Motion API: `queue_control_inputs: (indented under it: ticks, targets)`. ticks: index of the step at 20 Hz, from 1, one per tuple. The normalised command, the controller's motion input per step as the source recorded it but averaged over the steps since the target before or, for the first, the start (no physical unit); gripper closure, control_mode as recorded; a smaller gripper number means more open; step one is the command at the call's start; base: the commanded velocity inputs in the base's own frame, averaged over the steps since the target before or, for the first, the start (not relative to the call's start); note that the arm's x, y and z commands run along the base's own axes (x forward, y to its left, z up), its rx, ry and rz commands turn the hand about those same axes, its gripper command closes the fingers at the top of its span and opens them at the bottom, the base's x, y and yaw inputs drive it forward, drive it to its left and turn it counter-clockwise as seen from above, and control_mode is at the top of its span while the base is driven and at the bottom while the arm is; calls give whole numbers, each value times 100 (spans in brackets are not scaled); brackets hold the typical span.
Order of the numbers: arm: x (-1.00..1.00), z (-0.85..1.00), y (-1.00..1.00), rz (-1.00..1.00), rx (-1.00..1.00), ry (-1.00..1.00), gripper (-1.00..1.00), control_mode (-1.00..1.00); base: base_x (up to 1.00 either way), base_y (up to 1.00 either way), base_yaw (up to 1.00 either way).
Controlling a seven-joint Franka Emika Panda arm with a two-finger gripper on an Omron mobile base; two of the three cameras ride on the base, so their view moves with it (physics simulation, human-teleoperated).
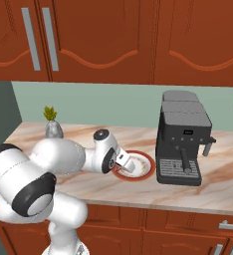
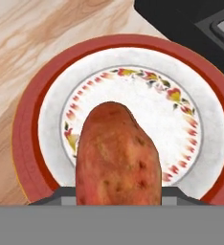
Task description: Pick sweet potato from the fridge and place it on the plate on the counter.
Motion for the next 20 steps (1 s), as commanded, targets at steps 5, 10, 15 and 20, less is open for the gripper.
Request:
queue_control_inputs:
  ticks: [5, 10, 15, 20]
  targets:
    - [15, -16, -6, 0, 0, 0, 100, -100, 0, 0, 0]
    - [3, -8, -2, 0, 0, 0, 100, -100, 0, 0, 0]
    - [0, -1, 0, 0, 0, 0, -100, -100, 0, 0, 0]
    - [0, 0, 0, 0, 0, 0, -100, -100, 0, 0, 0]
